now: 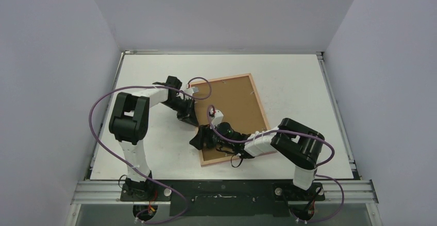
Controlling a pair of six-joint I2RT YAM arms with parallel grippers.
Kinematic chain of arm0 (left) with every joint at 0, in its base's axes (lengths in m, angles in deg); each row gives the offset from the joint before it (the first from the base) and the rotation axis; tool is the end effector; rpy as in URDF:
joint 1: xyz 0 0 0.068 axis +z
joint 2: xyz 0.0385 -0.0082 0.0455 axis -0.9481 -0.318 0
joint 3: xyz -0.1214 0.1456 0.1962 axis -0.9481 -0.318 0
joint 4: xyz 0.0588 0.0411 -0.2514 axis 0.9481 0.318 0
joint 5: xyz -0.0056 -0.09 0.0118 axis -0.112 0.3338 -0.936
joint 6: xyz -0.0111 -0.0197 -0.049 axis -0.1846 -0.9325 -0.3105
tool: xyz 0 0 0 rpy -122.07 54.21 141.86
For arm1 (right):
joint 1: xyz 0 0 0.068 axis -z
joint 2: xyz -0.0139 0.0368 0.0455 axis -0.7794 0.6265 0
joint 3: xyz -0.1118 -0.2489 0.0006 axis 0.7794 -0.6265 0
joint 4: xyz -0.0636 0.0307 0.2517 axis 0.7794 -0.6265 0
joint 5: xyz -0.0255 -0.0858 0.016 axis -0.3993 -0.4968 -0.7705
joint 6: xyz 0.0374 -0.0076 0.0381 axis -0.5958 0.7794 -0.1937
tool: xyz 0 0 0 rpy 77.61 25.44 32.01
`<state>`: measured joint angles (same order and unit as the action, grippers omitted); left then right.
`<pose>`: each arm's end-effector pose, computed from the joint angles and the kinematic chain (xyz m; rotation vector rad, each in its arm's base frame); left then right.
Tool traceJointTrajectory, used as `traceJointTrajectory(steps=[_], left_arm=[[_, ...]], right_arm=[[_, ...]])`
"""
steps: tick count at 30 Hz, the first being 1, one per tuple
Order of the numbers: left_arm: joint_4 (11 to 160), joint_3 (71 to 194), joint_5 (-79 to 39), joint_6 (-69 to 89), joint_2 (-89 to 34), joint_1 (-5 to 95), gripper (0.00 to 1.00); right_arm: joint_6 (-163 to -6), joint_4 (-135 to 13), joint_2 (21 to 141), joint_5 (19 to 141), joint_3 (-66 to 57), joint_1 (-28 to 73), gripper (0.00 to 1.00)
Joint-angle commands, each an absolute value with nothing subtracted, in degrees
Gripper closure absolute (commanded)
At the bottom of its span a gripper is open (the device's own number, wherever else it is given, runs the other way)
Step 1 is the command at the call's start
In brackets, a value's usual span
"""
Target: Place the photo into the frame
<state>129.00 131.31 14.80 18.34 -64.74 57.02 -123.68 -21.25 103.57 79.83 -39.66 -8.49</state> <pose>0.3394 -0.1125 0.1390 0.3595 2.8962 -1.1610 0.1704 0.3008 0.1333 -0.3629 2.2125 1.2466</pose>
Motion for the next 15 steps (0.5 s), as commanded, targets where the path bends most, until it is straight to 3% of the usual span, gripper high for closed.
traceJointTrajectory(steps=[1,5,11,13,15], left_arm=[[129.61,130.41,11.58,21.1,-65.85,57.51,1.0],[131.91,132.54,11.61,21.1,-64.3,58.82,0.99],[137.95,137.73,10.32,24.25,-59.67,61.88,0.82],[140.11,139.6,9.93,25.41,-58.33,62.77,0.65],[141.75,141.35,9.71,25.93,-56.92,63.65,0.39]], right_arm=[[-122.64,-20.89,103.9,79.42,-37.7,-8.6,0.34],[-121.95,-22.72,99.56,80.9,-37.95,-7.62,0.33],[-116.54,-36.1,86.96,82.16,-34.28,-1.42,0.26],[-114.14,-41.17,82.99,81.21,-32.67,1.07,0.22],[-112.33,-45.83,79.56,80.7,-31.8,4.11,0.19]])
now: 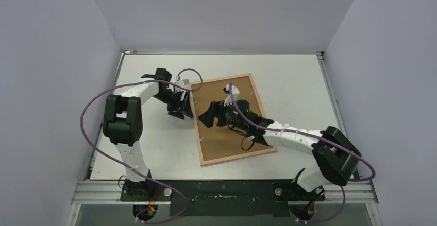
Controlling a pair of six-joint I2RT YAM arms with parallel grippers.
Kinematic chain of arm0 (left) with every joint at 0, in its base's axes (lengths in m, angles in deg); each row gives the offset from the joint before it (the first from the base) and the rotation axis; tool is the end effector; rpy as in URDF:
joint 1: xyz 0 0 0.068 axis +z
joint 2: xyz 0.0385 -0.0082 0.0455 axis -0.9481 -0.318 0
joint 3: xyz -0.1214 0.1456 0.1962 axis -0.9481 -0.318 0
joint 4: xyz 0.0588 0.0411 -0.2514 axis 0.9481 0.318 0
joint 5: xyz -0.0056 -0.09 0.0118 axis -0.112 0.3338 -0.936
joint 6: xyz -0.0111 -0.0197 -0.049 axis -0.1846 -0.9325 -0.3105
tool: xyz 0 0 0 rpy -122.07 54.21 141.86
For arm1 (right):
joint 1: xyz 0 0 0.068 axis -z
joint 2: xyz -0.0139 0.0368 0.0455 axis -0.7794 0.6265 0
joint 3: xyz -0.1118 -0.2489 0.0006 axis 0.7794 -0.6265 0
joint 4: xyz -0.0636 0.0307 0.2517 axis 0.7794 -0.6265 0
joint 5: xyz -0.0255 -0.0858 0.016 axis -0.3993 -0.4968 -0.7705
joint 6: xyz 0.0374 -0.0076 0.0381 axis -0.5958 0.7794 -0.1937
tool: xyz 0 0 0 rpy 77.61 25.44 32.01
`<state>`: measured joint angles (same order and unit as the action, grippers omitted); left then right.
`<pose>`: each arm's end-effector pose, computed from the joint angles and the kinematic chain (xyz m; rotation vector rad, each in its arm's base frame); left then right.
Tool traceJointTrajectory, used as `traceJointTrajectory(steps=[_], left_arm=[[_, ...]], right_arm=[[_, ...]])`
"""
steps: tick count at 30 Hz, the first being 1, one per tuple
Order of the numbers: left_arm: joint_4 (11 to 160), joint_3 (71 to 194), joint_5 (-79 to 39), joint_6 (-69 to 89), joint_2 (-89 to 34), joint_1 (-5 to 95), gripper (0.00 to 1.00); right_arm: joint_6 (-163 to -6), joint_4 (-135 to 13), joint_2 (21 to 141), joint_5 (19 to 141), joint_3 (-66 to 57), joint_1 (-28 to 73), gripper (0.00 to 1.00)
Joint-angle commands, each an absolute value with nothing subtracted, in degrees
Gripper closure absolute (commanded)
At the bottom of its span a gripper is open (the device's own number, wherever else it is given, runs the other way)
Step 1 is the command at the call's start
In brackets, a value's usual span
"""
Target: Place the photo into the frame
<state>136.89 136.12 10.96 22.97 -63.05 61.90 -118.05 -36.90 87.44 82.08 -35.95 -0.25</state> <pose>0.3505 -0.0818 0.1661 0.3337 2.8968 -1.0425 0.2011 0.2621 0.2149 -0.3314 2.0921 1.1913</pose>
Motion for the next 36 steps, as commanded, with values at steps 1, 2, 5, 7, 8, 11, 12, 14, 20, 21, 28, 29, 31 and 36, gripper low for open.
traceJointTrajectory(steps=[1,2,5,7,8,11,12,14,20,21,28,29,31,36], left_arm=[[142.09,141.92,9.39,25.94,-55.92,64.17,0.35],[142.16,142.36,9.06,25.95,-55.01,64.65,0.29],[141.86,143.55,5.73,26.65,-51.12,66.3,0.04],[140.86,143.75,1.51,27.47,-48.8,67.21,0.04],[139.7,143.43,-0.28,27.9,-47.6,67.84,0.04],[135.17,141.01,-8.26,28.58,-44.2,69.64,0.04],[133.55,139.72,-10.6,28.28,-43.58,70.6,0.04],[132.16,137.91,-10.66,27.83,-43.21,74.79,0.04],[127.95,129.7,-0.16,28.01,-41.07,79.29,0.04],[127.92,128.74,0.23,28.05,-41.33,78.49,0.04],[125.28,123.98,-2.87,27.89,-42.4,71.94,0.04],[124.78,123.82,-3.55,28.1,-41.85,70.61,0.04],[124.74,124.48,-4.52,28.8,-40.98,70.09,0.04],[125.15,128.45,-0.95,29.49,-41.7,77.38,0.04]], right_arm=[[-111.33,-48.4,77.29,80.08,-31.41,5.5,0.18],[-110.2,-50.73,75.66,79.23,-31.05,6.87,0.16],[-108.01,-57.96,71.98,77.39,-30.41,12.89,0.01],[-106.03,-62.65,70.32,77.08,-30.67,17.6,0.1],[-104.77,-64.47,69.81,76.05,-31.05,20.23,0.1],[-102.13,-66.45,68.58,70.89,-33.87,28.68,0.1],[-101.6,-66.07,67.61,67.81,-35.29,30.98,0.1],[-102.31,-62.93,65.3,67.53,-38.33,36.18,0.1],[-102.0,-67.86,70.19,73.81,-32.57,40.86,0.1],[-101.04,-68.34,71.45,74.21,-31.78,40.87,0.1],[-97.75,-68.71,82.31,78.13,-30.19,41.06,0.04],[-97.66,-68.0,83.11,78.39,-30.57,40.98,0.03],[-97.32,-67.02,84.41,78.82,-31.24,40.31,0.03],[-95.4,-66.71,88.13,77.07,-30.32,35.59,0.06]])
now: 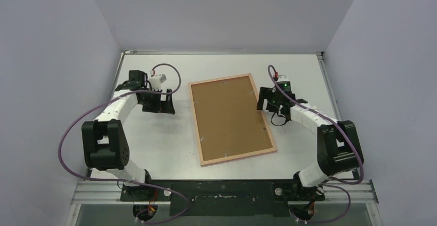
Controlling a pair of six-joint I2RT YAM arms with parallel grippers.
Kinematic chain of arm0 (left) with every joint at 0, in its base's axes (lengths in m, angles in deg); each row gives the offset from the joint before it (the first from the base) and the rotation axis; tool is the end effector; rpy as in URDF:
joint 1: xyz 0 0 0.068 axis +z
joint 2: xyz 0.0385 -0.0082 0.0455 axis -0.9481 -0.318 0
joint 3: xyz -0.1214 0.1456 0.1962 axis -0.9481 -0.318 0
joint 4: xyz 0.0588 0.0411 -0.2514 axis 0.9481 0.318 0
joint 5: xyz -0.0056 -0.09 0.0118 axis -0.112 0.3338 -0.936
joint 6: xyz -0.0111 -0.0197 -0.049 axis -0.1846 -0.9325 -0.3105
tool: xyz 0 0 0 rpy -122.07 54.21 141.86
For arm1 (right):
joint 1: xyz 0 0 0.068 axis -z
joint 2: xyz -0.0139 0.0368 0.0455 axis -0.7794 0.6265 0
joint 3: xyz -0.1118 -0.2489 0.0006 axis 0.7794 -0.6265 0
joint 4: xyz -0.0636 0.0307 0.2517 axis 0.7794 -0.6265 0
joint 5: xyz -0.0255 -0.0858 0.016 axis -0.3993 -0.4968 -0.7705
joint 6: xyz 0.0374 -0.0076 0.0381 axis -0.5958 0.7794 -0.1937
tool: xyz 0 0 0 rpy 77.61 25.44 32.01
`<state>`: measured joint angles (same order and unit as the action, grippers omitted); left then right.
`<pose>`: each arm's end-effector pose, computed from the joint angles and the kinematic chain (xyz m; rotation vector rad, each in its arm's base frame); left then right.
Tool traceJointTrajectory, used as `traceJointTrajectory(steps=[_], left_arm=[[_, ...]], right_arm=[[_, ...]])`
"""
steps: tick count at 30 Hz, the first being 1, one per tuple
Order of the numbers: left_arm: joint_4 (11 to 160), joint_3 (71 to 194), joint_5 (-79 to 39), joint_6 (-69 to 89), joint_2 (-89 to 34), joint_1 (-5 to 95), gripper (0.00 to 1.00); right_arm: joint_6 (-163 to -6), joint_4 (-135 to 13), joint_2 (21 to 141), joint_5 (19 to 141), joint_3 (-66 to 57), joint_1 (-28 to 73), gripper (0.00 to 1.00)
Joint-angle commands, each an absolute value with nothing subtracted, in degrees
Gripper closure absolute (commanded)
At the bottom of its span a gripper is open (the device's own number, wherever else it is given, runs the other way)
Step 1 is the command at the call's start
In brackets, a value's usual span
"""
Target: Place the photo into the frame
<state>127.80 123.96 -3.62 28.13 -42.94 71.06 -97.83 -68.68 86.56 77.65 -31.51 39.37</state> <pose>0.3103 -0.0169 0.2199 0.2830 2.6622 -0.5505 0.3026 0.0668 0.1935 0.1287 2.4046 0.3735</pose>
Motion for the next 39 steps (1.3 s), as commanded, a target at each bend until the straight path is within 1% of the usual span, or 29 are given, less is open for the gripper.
traceJointTrajectory(steps=[1,2,4,6,9,11,12,15,16,17,20,23,24,29,31,34,39], left_arm=[[126.27,129.47,0.95,30.07,-42.64,79.18,0.04],[126.79,130.18,0.65,30.65,-43.33,80.02,0.04],[125.1,129.44,-6.93,32.79,-42.55,78.73,0.04],[120.79,126.24,-13.07,35.6,-38.85,76.74,0.04],[116.58,123.13,-15.35,36.93,-33.67,76.08,0.04],[114.05,122.48,-18.84,34.64,-32.71,76.71,0.04],[113.8,122.96,-18.72,34.48,-33.41,77.14,0.04],[120.21,126.63,-10.16,37.33,-36.08,79.09,0.04],[120.55,126.81,-9.0,38.04,-35.81,78.5,0.04],[119.62,125.99,-9.59,38.77,-34.75,77.24,0.04],[118.14,122.72,-14.19,43.23,-31.21,69.39,0.04],[120.99,122.15,-17.43,46.68,-29.88,61.1,0.04],[122.63,122.74,-17.5,47.11,-29.86,58.02,0.04],[128.41,125.03,-10.34,48.43,-28.41,48.65,0.04],[129.99,124.76,-10.36,49.42,-27.36,43.55,0.04],[133.02,124.26,-12.81,48.92,-28.19,34.87,0.04],[133.94,121.95,-16.95,47.8,-31.27,22.4,0.04]], right_arm=[[-95.18,-66.79,88.99,76.09,-29.98,34.57,0.06],[-95.14,-66.8,89.71,75.59,-29.77,33.73,0.07],[-95.69,-66.57,91.29,74.63,-29.66,32.79,0.1],[-96.36,-66.1,92.13,74.21,-29.98,32.79,0.16],[-96.77,-65.36,92.69,73.26,-30.84,32.77,0.24],[-96.82,-65.06,92.88,72.99,-31.33,32.84,0.3],[-96.76,-64.9,92.98,73.04,-31.56,32.82,0.33],[-96.63,-64.73,93.69,73.66,-31.8,32.67,0.47],[-96.63,-64.77,94.06,73.98,-31.67,32.59,0.52],[-96.63,-64.85,94.33,74.24,-31.56,32.5,0.55],[-96.74,-64.26,94.57,75.16,-31.71,32.34,0.58],[-97.66,-65.3,94.39,75.7,-30.92,32.29,0.68],[-98.01,-65.98,94.29,75.88,-30.41,32.19,0.69],[-100.22,-69.34,92.12,75.74,-27.88,31.37,0.87],[-100.46,-70.18,91.33,76.23,-27.47,31.24,0.94],[-100.69,-70.86,89.99,76.36,-27.42,31.18,0.95],[-101.38,-72.45,88.28,75.62,-27.81,30.75,0.95]])
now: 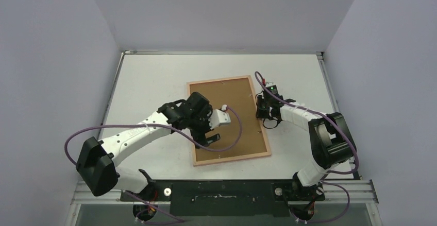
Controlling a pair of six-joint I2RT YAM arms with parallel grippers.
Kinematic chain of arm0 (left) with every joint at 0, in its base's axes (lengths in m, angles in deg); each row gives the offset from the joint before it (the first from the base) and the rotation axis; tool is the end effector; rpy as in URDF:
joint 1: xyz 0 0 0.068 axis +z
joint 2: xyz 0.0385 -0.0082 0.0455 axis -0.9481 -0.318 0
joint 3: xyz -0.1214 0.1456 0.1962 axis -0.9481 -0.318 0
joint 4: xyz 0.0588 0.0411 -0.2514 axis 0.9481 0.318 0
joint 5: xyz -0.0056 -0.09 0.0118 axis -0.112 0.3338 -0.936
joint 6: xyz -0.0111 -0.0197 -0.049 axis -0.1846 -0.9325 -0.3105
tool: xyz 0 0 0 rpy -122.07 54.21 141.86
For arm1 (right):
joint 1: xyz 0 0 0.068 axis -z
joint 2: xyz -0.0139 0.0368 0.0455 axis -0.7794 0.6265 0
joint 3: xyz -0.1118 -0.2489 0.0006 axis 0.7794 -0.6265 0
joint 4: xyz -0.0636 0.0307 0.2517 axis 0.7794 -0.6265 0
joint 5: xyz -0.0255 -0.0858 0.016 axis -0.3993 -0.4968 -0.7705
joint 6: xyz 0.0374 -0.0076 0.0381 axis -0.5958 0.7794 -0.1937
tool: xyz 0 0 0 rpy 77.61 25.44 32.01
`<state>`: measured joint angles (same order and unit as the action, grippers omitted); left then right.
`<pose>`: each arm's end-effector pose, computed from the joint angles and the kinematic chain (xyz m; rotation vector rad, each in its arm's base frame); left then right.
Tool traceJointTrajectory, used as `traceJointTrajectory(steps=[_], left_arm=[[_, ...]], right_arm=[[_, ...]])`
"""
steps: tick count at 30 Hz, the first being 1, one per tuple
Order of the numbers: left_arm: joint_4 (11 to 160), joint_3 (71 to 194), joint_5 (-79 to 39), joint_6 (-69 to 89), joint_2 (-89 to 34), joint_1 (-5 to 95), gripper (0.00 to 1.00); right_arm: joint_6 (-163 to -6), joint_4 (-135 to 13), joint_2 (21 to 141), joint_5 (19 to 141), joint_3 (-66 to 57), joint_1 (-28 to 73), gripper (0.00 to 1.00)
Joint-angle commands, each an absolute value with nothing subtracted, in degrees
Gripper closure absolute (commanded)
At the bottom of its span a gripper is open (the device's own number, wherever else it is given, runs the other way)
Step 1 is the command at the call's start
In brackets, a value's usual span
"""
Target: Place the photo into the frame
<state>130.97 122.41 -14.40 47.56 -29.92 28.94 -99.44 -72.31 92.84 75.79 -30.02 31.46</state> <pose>0.1952 -0.1904 0.2691 1.5456 2.1069 -0.4138 0.2975 0.1091 0.1645 0.0193 2.5639 0.3612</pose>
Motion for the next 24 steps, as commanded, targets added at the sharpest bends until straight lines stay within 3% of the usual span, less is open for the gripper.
traceJointTrajectory(steps=[1,11,24], left_arm=[[133.76,121.5,-17.54,48.01,-31.84,20.51,0.04],[126.47,117.76,-23.28,46.61,-34.9,7.19,0.04],[118.08,116.81,-28.86,40.13,-33.35,6.39,0.04]], right_arm=[[-101.76,-72.95,87.58,75.44,-27.71,30.66,0.95],[-104.98,-85.93,82.42,68.36,-17.75,25.46,0.95],[-108.29,-94.11,81.39,62.33,-10.33,19.42,0.95]])
